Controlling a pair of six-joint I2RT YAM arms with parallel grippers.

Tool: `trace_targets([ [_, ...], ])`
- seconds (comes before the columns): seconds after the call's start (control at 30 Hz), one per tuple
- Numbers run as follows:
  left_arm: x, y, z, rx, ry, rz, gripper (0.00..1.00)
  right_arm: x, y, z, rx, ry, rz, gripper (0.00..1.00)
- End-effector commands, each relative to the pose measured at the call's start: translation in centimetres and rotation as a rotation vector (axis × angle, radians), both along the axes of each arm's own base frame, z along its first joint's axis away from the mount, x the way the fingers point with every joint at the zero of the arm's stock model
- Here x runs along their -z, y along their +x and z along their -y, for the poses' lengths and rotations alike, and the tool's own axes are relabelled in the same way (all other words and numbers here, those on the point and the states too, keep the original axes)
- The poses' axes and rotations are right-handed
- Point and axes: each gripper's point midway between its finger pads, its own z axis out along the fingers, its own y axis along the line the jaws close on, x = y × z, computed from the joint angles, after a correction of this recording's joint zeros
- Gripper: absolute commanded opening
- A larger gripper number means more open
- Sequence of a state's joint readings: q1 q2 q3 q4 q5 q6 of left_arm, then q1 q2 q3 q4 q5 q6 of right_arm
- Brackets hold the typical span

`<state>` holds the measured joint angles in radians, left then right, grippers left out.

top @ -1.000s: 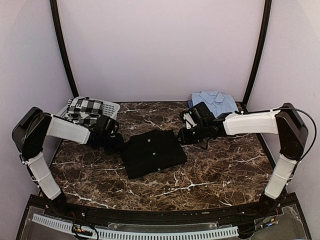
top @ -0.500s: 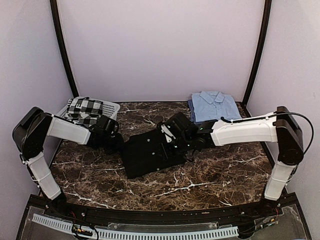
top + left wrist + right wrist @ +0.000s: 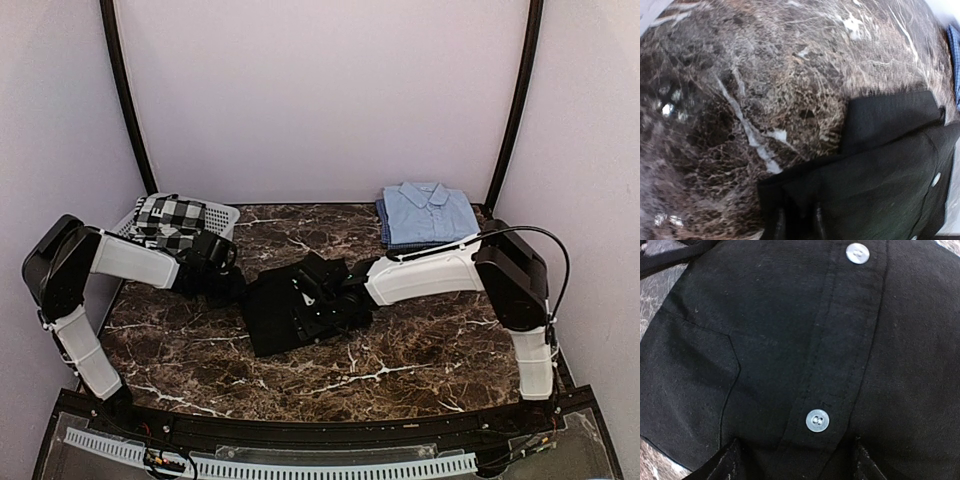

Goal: Fold and stack the long sleeve shirts
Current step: Smooth out the square-folded shirt at the center of the board.

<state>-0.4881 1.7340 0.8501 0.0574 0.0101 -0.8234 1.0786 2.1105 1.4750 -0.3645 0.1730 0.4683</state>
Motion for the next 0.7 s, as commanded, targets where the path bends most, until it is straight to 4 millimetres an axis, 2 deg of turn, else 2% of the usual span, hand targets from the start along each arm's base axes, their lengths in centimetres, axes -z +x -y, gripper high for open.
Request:
trace_targets([
  [0.0,-1.2,-1.2,-1.8,-0.001,0.076,-0.020,0.30,1.2,-0.2,0.5,0.011,-0.055,-0.002,0.77],
  [0.07,-2.7,-1.2,-1.7,0.010,0.084,0.005,0.36,1.0,-0.3,0.6,0.013,-0.053,-0.003,0.79],
  [0.17,-5.8,-1.2,-1.5,0.024,0.106,0.063,0.42,-0.5,-0.3,0.4,0.015,-0.023,0.006,0.82],
  [0.3,-8.8,-2.4,0.8,0.093,0.072,0.109,0.45,-4.0,0.3,-0.3,0.018,0.045,0.041,0.83],
  [0.37,-9.3,-3.3,2.6,0.141,0.023,0.109,0.42,-5.8,0.6,-0.4,0.025,0.079,0.058,0.83],
  [0.5,-9.0,-5.5,6.4,0.254,-0.081,0.084,0.32,-8.5,1.3,0.5,0.066,0.143,0.075,0.83],
  [0.57,-8.3,-6.3,7.9,0.297,-0.128,0.072,0.28,-8.5,1.4,1.3,0.084,0.149,0.067,0.83],
  [0.67,-5.9,-7.5,9.0,0.347,-0.126,0.014,0.22,-7.5,1.4,2.5,0.099,0.126,0.051,0.83],
])
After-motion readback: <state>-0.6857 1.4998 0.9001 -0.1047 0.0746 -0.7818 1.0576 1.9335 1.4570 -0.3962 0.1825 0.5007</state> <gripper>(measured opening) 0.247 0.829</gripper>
